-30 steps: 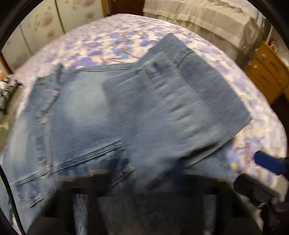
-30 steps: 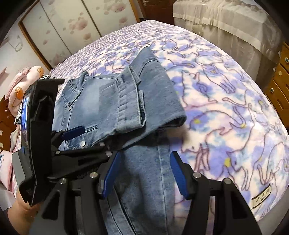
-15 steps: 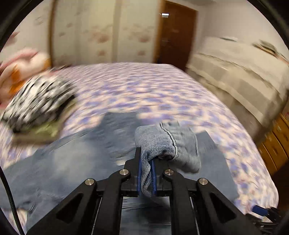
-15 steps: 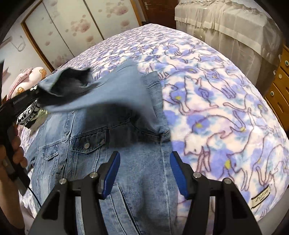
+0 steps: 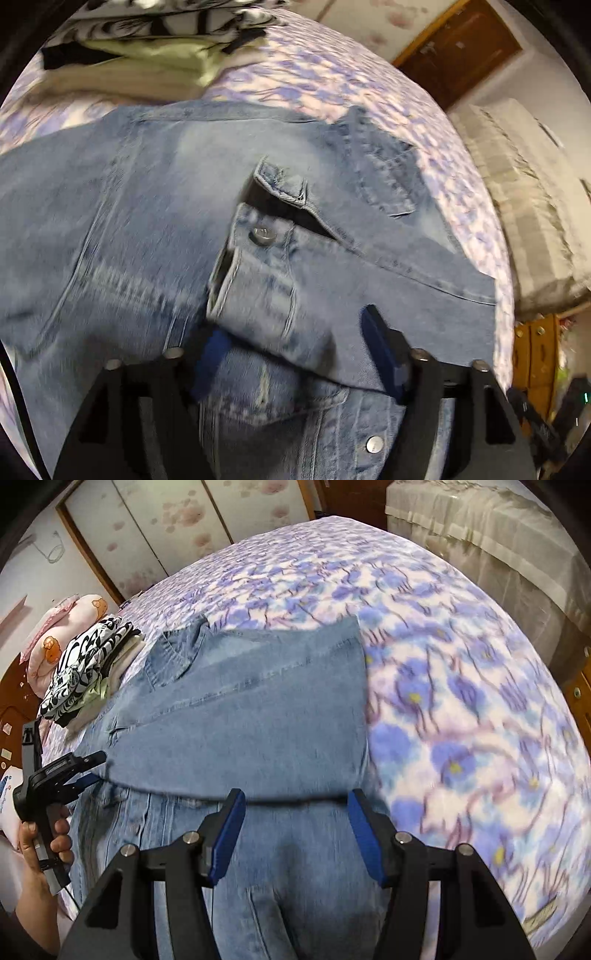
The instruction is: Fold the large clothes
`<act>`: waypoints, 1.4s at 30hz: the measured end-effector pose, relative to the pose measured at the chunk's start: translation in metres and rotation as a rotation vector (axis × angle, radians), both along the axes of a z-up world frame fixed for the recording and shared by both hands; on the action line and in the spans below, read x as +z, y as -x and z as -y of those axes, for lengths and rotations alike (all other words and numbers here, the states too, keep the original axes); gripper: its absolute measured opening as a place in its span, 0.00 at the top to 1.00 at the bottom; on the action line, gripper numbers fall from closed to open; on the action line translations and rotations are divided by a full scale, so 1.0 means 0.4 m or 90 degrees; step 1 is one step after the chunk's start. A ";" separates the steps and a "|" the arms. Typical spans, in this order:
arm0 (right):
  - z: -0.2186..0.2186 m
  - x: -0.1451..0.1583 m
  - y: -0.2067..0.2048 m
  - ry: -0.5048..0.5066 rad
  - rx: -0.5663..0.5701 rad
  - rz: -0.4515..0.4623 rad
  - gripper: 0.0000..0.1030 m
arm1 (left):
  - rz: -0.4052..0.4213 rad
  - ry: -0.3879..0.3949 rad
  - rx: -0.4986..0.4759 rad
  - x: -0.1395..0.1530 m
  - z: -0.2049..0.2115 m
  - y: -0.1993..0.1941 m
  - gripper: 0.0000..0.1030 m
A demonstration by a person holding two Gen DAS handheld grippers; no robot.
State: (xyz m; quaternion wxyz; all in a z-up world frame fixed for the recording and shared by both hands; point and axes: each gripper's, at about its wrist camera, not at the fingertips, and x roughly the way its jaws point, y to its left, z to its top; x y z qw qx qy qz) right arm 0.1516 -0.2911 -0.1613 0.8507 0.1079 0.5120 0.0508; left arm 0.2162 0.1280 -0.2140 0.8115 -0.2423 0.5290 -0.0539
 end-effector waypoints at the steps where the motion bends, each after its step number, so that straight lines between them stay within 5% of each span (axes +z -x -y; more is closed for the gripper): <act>1: 0.001 0.002 -0.019 0.001 0.003 0.001 0.43 | -0.004 0.003 -0.015 0.001 -0.007 -0.019 0.23; 5: 0.036 -0.014 -0.141 0.017 -0.003 -0.001 0.43 | -0.044 -0.040 -0.048 -0.017 -0.019 -0.106 0.23; 12: 0.096 -0.112 -0.348 0.030 -0.046 -0.047 0.43 | -0.028 -0.092 -0.097 -0.017 0.005 -0.209 0.24; 15: 0.102 -0.149 -0.384 0.019 -0.058 -0.054 0.44 | -0.026 -0.163 -0.112 -0.019 0.033 -0.236 0.60; 17: 0.095 -0.166 -0.398 0.031 -0.054 -0.065 0.80 | -0.013 -0.183 -0.128 -0.011 0.053 -0.245 0.65; 20: 0.090 -0.127 -0.389 0.068 -0.050 -0.012 0.90 | 0.034 -0.185 -0.130 0.024 0.061 -0.234 0.73; 25: 0.119 -0.194 -0.406 0.097 -0.075 -0.042 0.90 | 0.030 -0.186 -0.117 -0.029 0.058 -0.237 0.66; 33: 0.093 -0.076 -0.335 0.133 -0.070 -0.007 0.85 | 0.046 -0.260 -0.113 0.050 0.060 -0.189 0.59; 36: 0.058 -0.020 -0.289 0.117 -0.053 0.022 0.85 | 0.074 -0.280 -0.118 0.113 0.070 -0.141 0.33; 39: 0.001 0.039 -0.227 0.094 0.000 0.091 0.85 | 0.131 -0.294 -0.123 0.178 0.095 -0.079 0.30; 42: -0.071 0.056 -0.180 0.053 0.073 0.109 0.66 | 0.167 -0.305 -0.131 0.211 0.131 -0.027 0.30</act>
